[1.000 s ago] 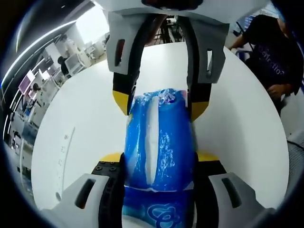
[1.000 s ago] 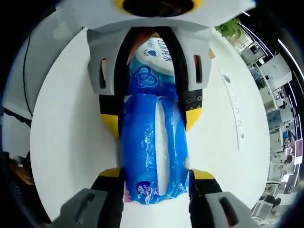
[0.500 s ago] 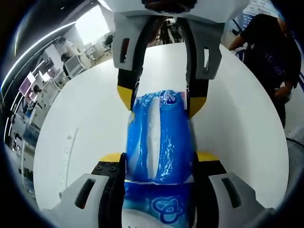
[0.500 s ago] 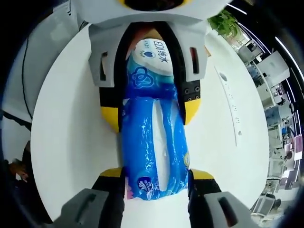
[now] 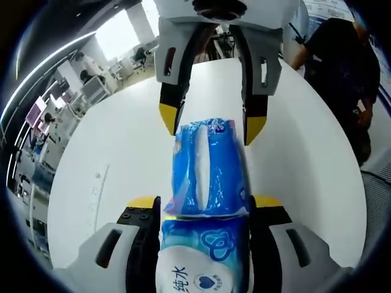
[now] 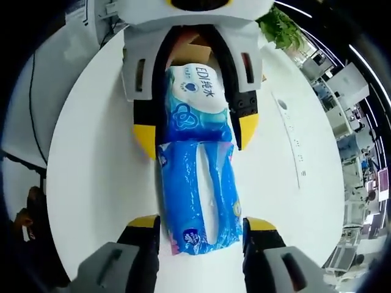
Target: Operate the shoe box by opening the lid, removing the specified soft item, and placing it in the target area until the item is outside and the box remains undamaged.
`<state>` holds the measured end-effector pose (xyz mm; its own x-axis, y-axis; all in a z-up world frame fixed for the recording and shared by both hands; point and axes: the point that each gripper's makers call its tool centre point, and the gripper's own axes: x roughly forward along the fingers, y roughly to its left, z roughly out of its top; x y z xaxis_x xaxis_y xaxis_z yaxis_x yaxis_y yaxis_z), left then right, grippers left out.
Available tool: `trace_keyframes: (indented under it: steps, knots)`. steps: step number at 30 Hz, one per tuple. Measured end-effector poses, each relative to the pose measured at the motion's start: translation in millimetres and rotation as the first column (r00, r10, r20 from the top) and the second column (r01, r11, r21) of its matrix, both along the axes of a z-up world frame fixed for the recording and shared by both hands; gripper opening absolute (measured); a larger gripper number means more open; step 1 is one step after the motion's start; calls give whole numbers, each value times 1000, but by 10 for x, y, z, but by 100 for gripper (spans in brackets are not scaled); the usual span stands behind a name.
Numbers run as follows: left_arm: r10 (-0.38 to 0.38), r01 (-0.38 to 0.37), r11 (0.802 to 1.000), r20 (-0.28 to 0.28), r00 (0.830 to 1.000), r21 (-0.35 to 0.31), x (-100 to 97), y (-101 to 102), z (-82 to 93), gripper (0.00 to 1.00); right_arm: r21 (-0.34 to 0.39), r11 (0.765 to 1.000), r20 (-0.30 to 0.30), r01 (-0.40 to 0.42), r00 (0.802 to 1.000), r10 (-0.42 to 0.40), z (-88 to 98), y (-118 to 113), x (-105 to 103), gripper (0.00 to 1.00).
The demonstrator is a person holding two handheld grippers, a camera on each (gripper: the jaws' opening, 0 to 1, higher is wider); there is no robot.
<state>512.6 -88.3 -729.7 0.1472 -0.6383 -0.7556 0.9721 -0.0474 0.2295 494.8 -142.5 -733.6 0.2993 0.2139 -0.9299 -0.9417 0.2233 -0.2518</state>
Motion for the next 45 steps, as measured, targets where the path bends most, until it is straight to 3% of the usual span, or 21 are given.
trace_keyframes:
  steps: [9, 13, 17, 23, 27, 32, 39, 45]
  knots:
    - [75, -77, 995, -39, 996, -65, -4, 138, 243, 58, 81, 991, 18, 105, 994, -107, 203, 89, 9, 51]
    - [102, -105, 991, -37, 994, -85, -9, 252, 320, 58, 172, 968, 38, 185, 980, -194, 334, 181, 20, 51]
    - [146, -152, 981, -56, 988, -120, 11, 373, 421, 58, 206, 950, 43, 233, 968, -246, 400, 199, -9, 51]
    - [187, -192, 969, -48, 981, -157, 33, 600, 624, 58, 299, 897, 37, 326, 935, -352, 475, 291, -12, 50]
    - [223, -230, 955, -58, 973, -185, 67, 787, 720, 58, 397, 827, 18, 399, 897, -442, 561, 433, 0, 50]
    - [252, -258, 948, -54, 966, -188, 41, 1079, 744, 57, 398, 833, 25, 383, 904, -427, 557, 595, -75, 50]
    - [309, -313, 927, -52, 950, -207, 68, 1512, 826, 57, 451, 795, 5, 405, 890, -456, 575, 833, -85, 50]
    - [365, -367, 904, -53, 930, -220, 143, 1892, 873, 57, 461, 795, -4, 395, 896, -443, 557, 1044, -170, 50]
